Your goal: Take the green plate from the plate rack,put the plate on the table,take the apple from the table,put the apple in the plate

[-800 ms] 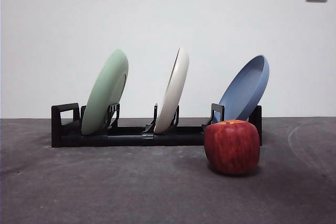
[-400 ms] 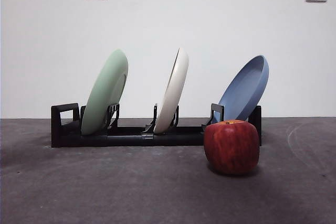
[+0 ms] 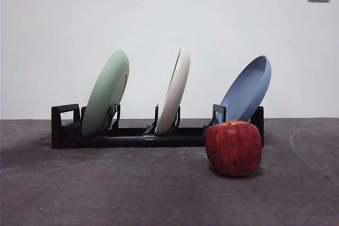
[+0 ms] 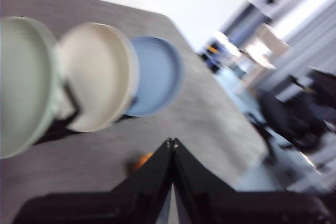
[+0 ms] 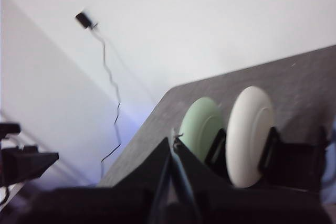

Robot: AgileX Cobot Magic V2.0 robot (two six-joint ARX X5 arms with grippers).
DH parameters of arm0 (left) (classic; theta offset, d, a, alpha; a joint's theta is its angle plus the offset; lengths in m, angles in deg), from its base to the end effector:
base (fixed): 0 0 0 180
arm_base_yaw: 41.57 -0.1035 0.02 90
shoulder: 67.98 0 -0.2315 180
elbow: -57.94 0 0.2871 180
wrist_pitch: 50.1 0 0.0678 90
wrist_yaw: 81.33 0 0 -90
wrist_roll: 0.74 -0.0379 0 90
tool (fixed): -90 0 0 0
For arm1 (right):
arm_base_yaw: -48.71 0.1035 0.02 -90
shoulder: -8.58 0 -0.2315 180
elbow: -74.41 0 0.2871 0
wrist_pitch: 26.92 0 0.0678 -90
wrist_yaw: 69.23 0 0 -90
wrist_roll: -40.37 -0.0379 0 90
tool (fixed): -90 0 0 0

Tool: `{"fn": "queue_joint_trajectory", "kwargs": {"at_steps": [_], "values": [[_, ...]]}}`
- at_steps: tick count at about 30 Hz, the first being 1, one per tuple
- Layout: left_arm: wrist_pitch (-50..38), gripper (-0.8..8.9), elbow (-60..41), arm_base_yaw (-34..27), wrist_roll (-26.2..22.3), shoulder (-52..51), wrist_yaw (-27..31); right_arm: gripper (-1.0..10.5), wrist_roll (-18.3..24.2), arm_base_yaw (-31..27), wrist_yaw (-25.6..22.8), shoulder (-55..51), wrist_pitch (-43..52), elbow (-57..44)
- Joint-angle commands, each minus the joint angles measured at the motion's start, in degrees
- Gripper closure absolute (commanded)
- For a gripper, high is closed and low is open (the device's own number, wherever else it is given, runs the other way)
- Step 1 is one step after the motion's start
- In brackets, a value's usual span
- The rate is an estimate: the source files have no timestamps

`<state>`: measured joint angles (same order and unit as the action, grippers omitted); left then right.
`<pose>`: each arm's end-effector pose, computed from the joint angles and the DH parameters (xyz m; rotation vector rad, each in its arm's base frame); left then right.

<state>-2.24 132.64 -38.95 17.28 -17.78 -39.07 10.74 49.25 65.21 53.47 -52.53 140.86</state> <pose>0.2172 -0.0380 0.3634 -0.4518 0.5239 -0.8014 0.2174 0.0286 0.3657 0.5170 0.2689 0.7503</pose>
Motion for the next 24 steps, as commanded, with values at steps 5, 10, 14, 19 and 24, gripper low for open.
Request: {"fn": "queue_joint_trajectory", "kwargs": {"at_steps": [5, 10, 14, 19, 24], "values": [[5.4, 8.18, 10.3, 4.1, -6.1, 6.7, -1.7, 9.5, 12.2, 8.7, -3.0, 9.0, -15.5, 13.2], [5.3, 8.04, 12.5, 7.4, -6.9, 10.3, -0.1, 8.3, 18.2, 17.0, -12.1, 15.4, -25.4, 19.9], [5.3, 5.59, 12.5, 9.9, -7.4, 12.7, 10.2, 6.5, 18.9, 22.0, -17.6, 19.7, -27.5, 22.9], [3.5, 3.98, 12.5, 12.2, -7.4, 16.8, 21.7, 6.2, 18.9, 26.0, -20.8, 23.3, -26.7, 24.3], [-4.5, 3.98, 12.5, 12.2, -7.0, 22.1, 22.3, 6.2, 19.3, 27.6, -23.9, 25.2, -26.8, 25.0]]}}
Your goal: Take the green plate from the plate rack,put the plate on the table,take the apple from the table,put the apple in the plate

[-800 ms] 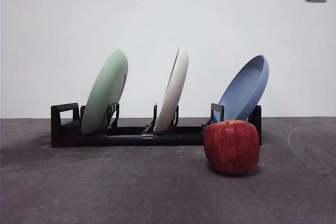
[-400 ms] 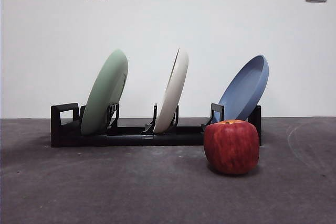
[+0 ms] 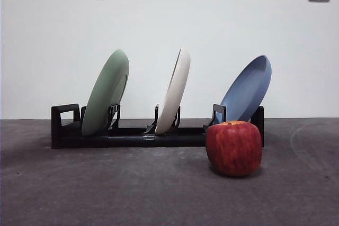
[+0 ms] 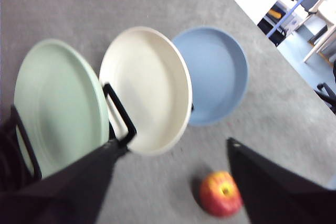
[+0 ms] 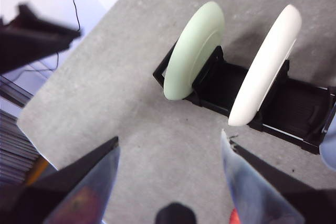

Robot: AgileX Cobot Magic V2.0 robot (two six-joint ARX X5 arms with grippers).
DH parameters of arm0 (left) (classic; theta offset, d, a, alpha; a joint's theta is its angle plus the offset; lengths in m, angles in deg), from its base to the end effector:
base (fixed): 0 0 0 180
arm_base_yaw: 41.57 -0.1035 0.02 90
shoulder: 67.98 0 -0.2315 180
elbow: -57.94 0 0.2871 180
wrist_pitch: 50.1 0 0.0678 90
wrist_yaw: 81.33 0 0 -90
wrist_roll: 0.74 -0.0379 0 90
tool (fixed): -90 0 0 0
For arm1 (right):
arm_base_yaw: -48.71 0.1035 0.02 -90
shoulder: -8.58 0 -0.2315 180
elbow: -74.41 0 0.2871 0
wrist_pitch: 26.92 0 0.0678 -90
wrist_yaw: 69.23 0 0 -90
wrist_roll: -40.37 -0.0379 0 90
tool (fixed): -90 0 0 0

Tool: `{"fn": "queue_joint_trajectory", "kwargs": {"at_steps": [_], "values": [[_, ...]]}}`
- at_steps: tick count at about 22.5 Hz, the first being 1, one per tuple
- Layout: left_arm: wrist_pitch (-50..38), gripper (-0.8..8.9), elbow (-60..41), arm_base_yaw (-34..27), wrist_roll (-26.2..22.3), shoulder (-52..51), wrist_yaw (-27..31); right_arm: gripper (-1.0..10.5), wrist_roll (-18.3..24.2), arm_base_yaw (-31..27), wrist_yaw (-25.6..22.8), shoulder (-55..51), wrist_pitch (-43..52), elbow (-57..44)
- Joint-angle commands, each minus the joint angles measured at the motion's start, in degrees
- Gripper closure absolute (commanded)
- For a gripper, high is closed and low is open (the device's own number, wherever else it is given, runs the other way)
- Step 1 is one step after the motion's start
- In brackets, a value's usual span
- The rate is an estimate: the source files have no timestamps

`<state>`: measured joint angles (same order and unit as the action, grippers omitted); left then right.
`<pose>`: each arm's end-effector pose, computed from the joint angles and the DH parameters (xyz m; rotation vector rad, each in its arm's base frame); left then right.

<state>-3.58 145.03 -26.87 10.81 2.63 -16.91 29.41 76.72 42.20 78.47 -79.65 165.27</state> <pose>0.2925 -0.0937 0.3523 -0.2394 0.6005 -0.6311 0.2549 0.1513 0.3694 0.1417 0.6488 0.7825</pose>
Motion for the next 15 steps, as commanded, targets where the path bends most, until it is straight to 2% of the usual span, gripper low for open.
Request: {"fn": "queue_joint_trajectory", "kwargs": {"at_steps": [1, 5, 12, 15], "values": [[-5.3, 3.98, 0.4, 0.2, 0.4, 3.3, 0.2, 6.3, 0.7, 0.2, -1.8, 0.4, 0.4, 0.8], [-7.5, 3.99, 4.7, 0.2, 0.9, 11.1, 2.1, 6.3, 1.3, 0.2, -5.9, 0.5, 0.3, 2.1], [-3.1, 4.08, 14.5, 0.4, 0.6, 23.6, 5.8, 6.3, 2.2, 0.2, -6.1, 0.5, 0.1, 2.3], [-2.2, 4.09, 15.3, 0.8, 0.0, 26.2, 6.9, 6.3, 2.3, 0.2, -6.1, 0.5, 0.2, 2.3]]}}
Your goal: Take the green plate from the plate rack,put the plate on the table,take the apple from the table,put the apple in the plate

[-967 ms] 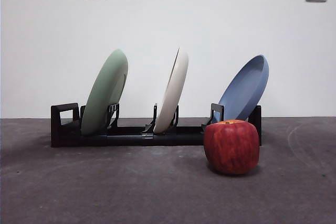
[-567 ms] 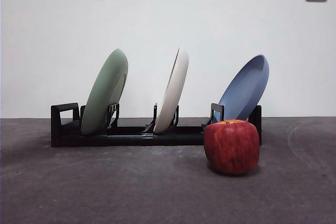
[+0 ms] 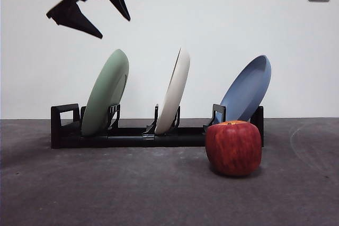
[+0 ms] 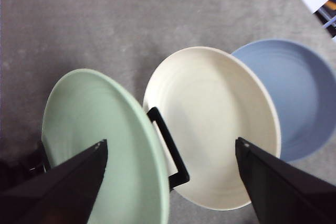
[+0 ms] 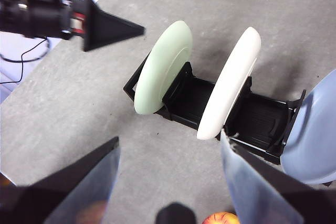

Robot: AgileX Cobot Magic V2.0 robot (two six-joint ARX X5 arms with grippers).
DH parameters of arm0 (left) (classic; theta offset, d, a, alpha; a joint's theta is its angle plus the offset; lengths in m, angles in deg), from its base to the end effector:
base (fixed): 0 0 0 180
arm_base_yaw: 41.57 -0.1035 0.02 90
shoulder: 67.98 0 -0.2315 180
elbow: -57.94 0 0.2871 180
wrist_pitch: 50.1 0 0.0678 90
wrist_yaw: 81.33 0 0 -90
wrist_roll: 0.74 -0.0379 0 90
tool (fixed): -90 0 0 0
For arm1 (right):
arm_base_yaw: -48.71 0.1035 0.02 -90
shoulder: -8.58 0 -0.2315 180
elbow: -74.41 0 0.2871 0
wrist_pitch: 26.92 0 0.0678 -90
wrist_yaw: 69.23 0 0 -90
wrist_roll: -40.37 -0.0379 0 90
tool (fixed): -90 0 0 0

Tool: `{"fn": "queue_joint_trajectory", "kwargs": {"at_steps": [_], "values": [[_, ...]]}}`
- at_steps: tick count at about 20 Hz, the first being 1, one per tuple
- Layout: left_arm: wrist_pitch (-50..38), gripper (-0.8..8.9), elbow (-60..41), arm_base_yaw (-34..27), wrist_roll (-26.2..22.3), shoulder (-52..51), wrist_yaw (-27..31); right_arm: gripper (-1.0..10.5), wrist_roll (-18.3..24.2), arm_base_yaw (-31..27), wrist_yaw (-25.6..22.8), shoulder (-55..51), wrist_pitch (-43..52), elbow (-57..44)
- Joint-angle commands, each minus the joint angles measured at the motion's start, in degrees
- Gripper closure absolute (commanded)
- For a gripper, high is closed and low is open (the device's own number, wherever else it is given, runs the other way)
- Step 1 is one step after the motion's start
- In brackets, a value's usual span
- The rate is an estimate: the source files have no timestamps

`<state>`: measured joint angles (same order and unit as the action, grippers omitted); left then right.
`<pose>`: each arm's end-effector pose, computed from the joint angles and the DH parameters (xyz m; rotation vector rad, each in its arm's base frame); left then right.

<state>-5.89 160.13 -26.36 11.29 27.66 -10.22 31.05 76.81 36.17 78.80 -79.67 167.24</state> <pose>0.3925 -0.1194 0.3033 -0.2176 0.7244 -0.5014 0.2572 0.1487 0.3793 0.0916 0.5939 0.6955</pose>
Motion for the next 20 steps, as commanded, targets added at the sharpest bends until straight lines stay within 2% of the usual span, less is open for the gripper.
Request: {"fn": "queue_joint_trajectory", "kwargs": {"at_steps": [1, 12, 14, 15, 18, 20], "values": [[0.2, 4.09, 0.2, 0.3, -0.5, 1.9, 0.8, 6.3, 0.6, 0.1, -0.1, 0.1, 0.2, 0.3], [2.0, 4.25, 0.2, 1.4, -0.8, 5.4, 1.0, 6.3, 0.8, 0.1, -0.9, 0.1, 0.3, 0.3], [2.1, 5.66, 0.2, 1.4, -0.9, 5.4, 1.0, 6.3, 0.8, 0.1, -0.9, 0.1, 0.3, 0.3], [2.1, 6.02, 0.2, 1.4, -1.3, 5.4, 0.9, 6.3, 0.8, 0.1, -0.9, 0.1, 0.2, 0.3], [2.6, 6.04, 0.2, 1.4, -2.0, 5.4, 1.0, 6.3, 0.8, 0.1, -0.9, 0.1, 0.0, 0.3], [2.8, 7.25, 0.2, 1.4, -2.1, 5.4, 1.0, 6.3, 0.8, 0.1, -0.9, 0.1, 0.0, 0.3]]}}
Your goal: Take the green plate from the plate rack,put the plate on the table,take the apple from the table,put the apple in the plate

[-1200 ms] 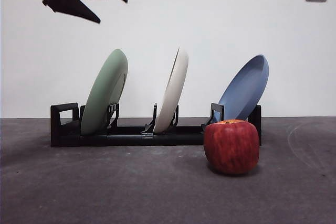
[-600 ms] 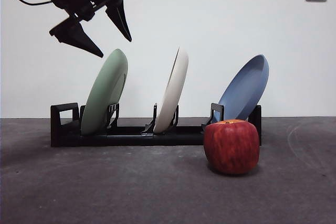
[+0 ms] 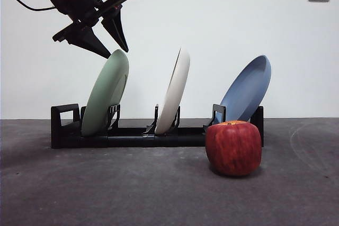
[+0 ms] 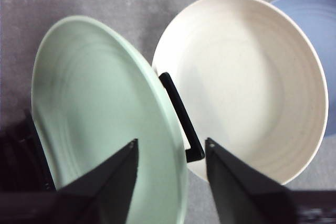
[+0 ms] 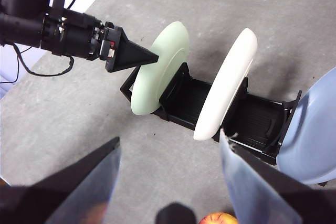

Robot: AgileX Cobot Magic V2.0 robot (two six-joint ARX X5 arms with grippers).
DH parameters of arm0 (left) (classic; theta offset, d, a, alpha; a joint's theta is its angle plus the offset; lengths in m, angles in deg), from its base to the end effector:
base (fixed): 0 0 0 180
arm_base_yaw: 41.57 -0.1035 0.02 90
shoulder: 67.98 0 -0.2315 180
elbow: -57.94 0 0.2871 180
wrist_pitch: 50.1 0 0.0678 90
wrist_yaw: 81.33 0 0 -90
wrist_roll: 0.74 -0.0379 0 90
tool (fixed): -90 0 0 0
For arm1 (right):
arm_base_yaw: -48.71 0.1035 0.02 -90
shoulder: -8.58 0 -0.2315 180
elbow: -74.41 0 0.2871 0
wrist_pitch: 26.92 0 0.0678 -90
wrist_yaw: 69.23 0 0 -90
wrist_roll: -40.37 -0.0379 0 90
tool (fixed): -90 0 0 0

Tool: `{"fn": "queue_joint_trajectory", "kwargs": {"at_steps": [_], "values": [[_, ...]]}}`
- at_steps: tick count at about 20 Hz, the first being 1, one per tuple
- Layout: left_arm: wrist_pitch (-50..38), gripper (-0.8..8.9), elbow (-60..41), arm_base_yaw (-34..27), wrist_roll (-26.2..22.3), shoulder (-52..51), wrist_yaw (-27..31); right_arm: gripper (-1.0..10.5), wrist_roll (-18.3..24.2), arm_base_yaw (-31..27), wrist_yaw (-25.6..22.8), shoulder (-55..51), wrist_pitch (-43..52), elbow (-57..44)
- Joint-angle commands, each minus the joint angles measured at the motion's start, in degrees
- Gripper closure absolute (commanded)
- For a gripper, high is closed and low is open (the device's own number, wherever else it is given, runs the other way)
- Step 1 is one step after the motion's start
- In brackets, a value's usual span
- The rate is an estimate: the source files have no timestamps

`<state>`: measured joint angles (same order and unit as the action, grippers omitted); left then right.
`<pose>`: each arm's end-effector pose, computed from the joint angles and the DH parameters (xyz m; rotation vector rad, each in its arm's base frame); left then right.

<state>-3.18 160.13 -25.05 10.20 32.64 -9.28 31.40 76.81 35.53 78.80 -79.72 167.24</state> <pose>0.4019 -0.1314 0.2650 -0.1853 0.8550 -0.4911 0.2574 0.1484 0.3792 0.0831 0.5911 0.6863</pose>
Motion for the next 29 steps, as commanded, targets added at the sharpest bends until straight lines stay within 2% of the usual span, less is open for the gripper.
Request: {"fn": "queue_joint_trajectory", "kwargs": {"at_steps": [1, 2, 12, 18, 22, 29], "values": [[0.1, 8.00, 0.2, 0.1, -1.0, 0.4, 0.0, 6.3, 0.5, 0.1, -0.2, 0.1, 0.0, 0.3], [0.3, 8.25, 0.2, 0.1, -1.0, 0.4, 0.0, 6.3, 0.4, 0.1, -0.2, 0.1, 0.0, 0.3], [0.1, 8.22, 0.9, 0.1, -0.9, 0.4, -0.2, 6.3, 0.5, 0.1, -0.2, 0.1, 0.0, 0.3], [4.5, 8.22, 10.8, 1.0, -0.7, 0.4, -0.4, 6.3, 0.5, 0.1, -0.2, 0.1, 0.0, 0.3], [13.6, 8.23, 22.4, 2.5, -1.9, 0.4, -0.4, 6.3, 0.6, 0.1, -0.5, 0.1, 0.0, 0.3], [40.0, 8.22, 39.2, 9.8, -14.4, -0.5, 1.7, 6.3, 0.7, 0.0, -5.3, 0.1, 0.0, 0.3]]}}
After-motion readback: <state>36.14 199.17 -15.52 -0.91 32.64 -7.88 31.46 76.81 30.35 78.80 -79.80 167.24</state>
